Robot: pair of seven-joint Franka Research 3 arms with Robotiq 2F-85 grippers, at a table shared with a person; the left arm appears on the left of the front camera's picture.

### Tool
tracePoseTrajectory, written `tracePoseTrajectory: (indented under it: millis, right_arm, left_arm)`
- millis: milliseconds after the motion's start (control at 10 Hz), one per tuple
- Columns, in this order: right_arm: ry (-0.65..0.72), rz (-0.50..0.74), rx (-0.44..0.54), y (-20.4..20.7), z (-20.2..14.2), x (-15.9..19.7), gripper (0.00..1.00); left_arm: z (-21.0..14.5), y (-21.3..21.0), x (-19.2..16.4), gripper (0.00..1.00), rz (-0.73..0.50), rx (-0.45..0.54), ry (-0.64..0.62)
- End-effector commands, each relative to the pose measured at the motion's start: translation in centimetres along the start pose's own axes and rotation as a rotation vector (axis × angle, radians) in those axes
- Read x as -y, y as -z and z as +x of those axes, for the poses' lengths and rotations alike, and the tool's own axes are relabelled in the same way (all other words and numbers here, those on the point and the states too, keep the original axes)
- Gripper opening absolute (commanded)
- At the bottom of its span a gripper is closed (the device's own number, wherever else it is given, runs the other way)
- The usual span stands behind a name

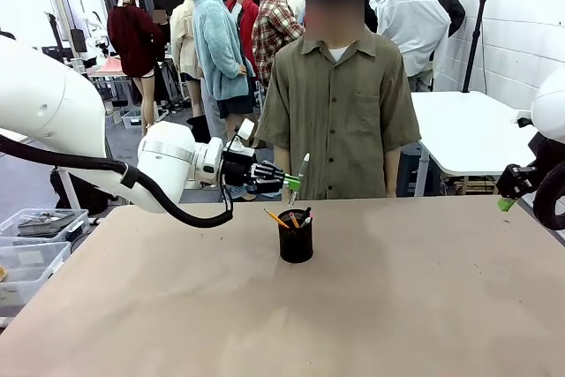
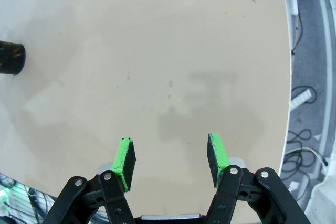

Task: Place the pens into the pen holder.
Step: Pick up a writing instrument from the table and place it into the Pen holder.

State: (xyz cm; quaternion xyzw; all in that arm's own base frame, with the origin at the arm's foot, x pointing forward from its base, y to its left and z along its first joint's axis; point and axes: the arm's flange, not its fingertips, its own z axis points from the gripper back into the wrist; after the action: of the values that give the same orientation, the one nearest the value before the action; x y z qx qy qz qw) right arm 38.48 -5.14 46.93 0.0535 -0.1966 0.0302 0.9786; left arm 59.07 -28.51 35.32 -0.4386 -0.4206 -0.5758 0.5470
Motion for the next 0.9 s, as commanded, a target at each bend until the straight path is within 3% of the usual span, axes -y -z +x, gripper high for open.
tracePoseTrajectory:
  millis: [0, 500, 600, 800]
  right_arm:
    - [0.011, -0.033, 0.003, 0.4, -0.3, -0.3, 0.69]
    - [0.011, -0.033, 0.003, 0.4, -0.3, -0.3, 0.69]
    - [0.011, -0.033, 0.003, 0.4, -0.3, -0.3, 0.69]
    - [0.011, -0.033, 0.003, 0.4, -0.3, -0.3, 0.69]
  left_arm:
    - [-0.6, 0.4, -1.0, 0.00, 0.009, 0.015, -0.011]
    - [-1.3, 0.4, -0.5, 0.00, -0.015, 0.002, -0.037]
    - [-1.5, 0.3, -0.3, 0.11, -0.018, -0.008, -0.047]
    - [-1.4, 0.0, 0.2, 0.51, -0.033, -0.018, -0.047]
